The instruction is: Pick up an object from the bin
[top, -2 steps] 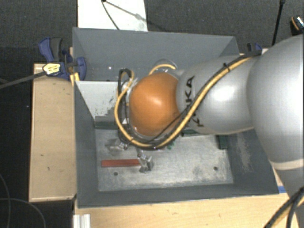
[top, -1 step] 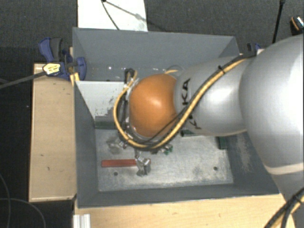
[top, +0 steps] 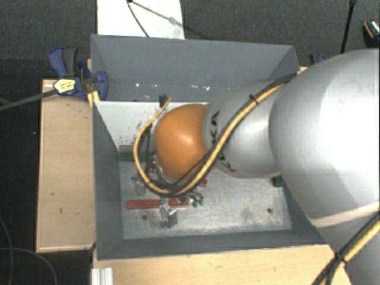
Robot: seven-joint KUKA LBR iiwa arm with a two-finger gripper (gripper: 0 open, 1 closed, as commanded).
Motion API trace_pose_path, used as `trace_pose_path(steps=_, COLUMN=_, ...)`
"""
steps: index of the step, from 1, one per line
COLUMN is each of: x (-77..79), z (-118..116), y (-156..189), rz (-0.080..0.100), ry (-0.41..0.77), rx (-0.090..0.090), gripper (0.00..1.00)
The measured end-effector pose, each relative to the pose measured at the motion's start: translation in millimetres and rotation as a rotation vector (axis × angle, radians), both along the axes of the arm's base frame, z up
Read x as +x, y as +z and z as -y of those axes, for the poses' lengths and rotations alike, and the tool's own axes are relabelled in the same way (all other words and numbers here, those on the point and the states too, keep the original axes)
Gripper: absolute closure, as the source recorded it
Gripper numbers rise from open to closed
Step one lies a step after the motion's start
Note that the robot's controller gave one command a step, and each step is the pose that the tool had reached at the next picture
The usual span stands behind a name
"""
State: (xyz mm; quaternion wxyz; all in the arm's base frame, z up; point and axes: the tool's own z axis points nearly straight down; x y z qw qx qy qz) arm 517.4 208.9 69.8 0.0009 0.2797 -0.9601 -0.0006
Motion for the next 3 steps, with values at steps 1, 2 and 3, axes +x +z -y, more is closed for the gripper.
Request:
trace_pose_path(steps=1, x=0.4, z=0, y=1, rz=0.001, ry=-0.003, rx=0.0, gripper=0.0)
trace_pose_path(steps=2, x=0.3, z=0, y=0, rz=0.001, ry=-0.004, rx=0.0, gripper=1.0)
trace_pose_path(steps=3, x=2.6, z=-1, y=76, rz=0.011, ry=-0.01, rx=0.003, gripper=1.0)
